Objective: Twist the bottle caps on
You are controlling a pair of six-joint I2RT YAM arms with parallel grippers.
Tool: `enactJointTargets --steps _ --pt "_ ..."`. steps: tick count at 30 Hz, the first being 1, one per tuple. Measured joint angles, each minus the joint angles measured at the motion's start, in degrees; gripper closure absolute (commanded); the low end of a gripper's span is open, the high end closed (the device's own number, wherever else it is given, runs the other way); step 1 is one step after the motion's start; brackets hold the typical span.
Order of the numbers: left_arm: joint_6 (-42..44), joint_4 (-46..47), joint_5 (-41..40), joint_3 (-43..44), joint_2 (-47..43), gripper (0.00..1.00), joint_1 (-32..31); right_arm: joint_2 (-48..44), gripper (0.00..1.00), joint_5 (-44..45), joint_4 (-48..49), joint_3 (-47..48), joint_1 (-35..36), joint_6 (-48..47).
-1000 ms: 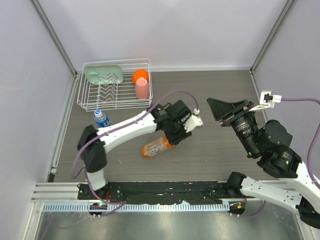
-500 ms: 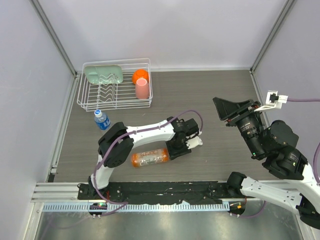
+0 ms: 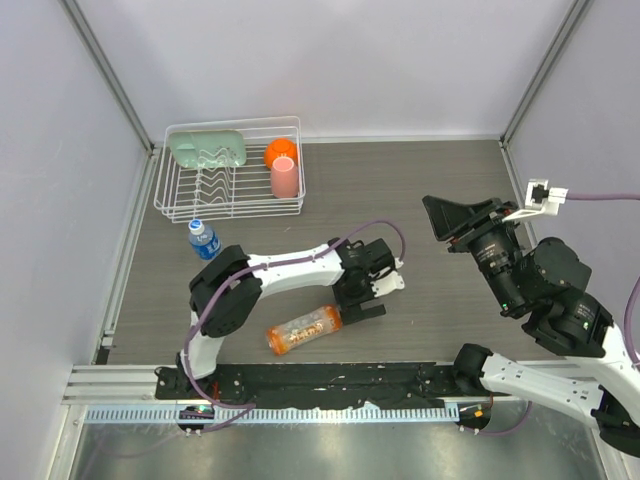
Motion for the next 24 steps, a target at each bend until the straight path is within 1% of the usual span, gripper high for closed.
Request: enactJointTargets --steps 3,5,11,15,17,21,24 --pt "0.8 -0.8 -1.9 -1.1 -3.3 0.0 0.0 0.3 0.78 0.0 -0.3 0.2 0.0 -0.1" --pt "0.9 -1.1 -3.5 -2.4 -7.2 0.0 0.0 0.5 0.78 0.0 -0.7 0.5 0.0 -0.2" --pt "0.8 -2.6 -5.5 -9.8 -24.8 0.0 0.0 1.5 0.77 0.0 -1.8 2.1 0.0 -0.7" --pt "0.2 -3.1 -5.4 -15.2 -32.3 0.0 0.0 3.3 0.76 0.0 -2.2 3.8 0.0 -1.4" --pt "-0.7 -3.1 -5.2 -20.0 -34.2 0.0 0.0 4.4 0.76 0.0 -2.3 4.4 0.0 -1.6" --pt "-1.9 -3.2 -3.6 -28.7 -33.9 0.0 0.0 6.3 0.76 0.0 -2.7 5.0 0.0 -1.7" --pt "-2.1 -3.8 -3.5 -31.6 -33.6 0.01 0.0 7.3 0.76 0.0 -3.0 5.2 0.0 -1.7"
